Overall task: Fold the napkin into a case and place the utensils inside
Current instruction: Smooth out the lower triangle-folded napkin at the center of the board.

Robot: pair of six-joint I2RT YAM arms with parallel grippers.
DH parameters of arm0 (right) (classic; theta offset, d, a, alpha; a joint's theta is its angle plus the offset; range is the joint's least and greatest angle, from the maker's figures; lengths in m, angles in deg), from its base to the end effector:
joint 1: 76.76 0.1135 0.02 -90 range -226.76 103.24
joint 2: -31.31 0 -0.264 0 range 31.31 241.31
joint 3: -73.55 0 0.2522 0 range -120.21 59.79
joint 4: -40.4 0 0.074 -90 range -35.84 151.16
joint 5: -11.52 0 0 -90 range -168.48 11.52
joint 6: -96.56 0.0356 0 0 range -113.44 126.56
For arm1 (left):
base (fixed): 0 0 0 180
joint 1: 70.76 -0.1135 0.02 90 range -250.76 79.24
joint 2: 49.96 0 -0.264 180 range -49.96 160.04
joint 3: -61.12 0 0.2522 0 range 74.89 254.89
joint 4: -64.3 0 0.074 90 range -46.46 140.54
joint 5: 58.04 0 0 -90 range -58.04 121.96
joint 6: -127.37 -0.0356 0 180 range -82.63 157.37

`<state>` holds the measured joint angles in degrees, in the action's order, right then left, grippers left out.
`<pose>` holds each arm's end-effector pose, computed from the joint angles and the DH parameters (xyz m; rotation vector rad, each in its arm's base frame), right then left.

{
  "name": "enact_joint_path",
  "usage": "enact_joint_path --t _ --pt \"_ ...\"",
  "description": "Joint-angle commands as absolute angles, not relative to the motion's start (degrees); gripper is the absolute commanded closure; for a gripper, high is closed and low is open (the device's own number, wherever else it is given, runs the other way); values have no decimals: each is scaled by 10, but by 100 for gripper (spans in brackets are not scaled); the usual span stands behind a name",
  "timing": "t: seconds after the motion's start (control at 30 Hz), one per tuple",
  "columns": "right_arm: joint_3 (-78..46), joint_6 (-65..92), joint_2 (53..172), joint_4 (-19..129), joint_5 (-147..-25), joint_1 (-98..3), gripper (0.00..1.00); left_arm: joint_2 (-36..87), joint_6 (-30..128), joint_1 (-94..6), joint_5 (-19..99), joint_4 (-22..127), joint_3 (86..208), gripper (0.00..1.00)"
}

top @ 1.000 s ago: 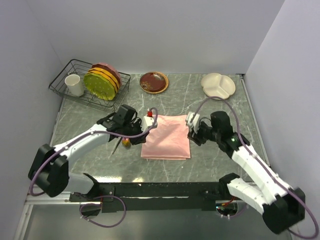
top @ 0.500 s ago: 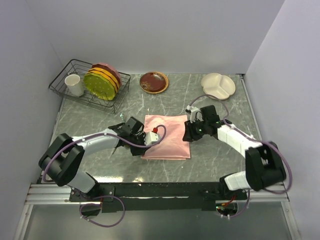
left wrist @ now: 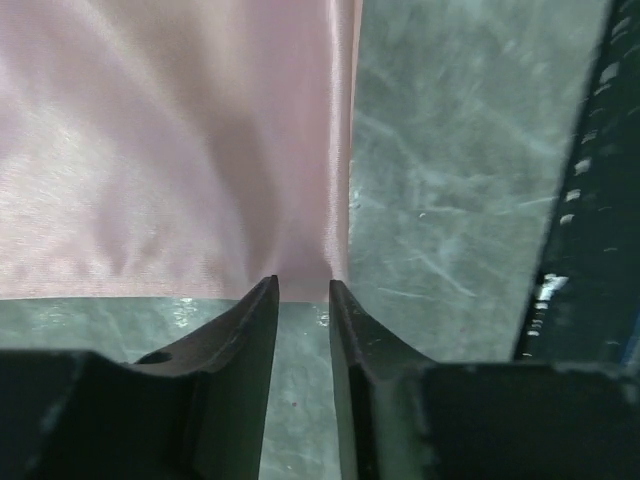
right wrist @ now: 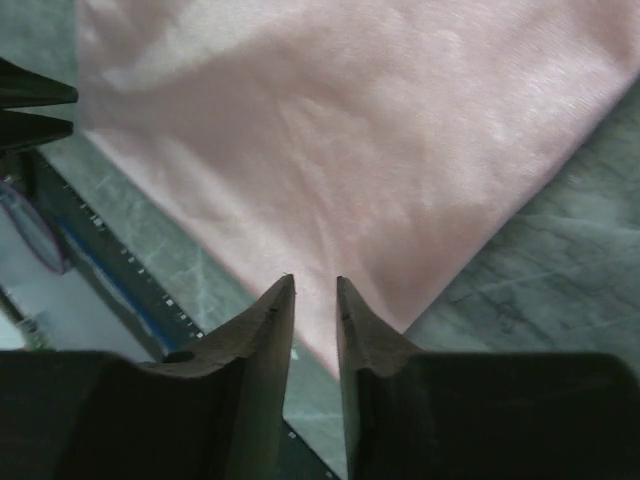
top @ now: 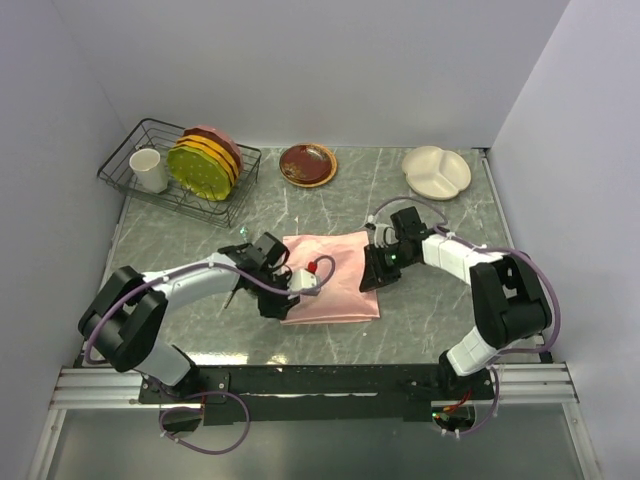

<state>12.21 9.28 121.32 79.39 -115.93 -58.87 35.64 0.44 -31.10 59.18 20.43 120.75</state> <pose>0.2600 0.1067 0.1619 -0.5372 2.6609 0.9990 0.1920 -0.1803 0.1671 1.7821 2.0676 -0.6716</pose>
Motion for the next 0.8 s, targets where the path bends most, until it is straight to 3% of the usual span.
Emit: enact_joint_path --t 0.0,0.17,0.37,0.77 --pt "51 71 1221 880 -1235 -594 64 334 50 -379 688 161 1305 65" --pt "-24 72 1214 868 -1202 -639 51 436 143 -458 673 208 1444 53" --pt "-115 95 1296 836 -1133 -657 33 599 237 -518 677 195 1606 42" --pt "-151 156 1418 804 -1130 -666 38 740 217 -537 707 133 1691 38"
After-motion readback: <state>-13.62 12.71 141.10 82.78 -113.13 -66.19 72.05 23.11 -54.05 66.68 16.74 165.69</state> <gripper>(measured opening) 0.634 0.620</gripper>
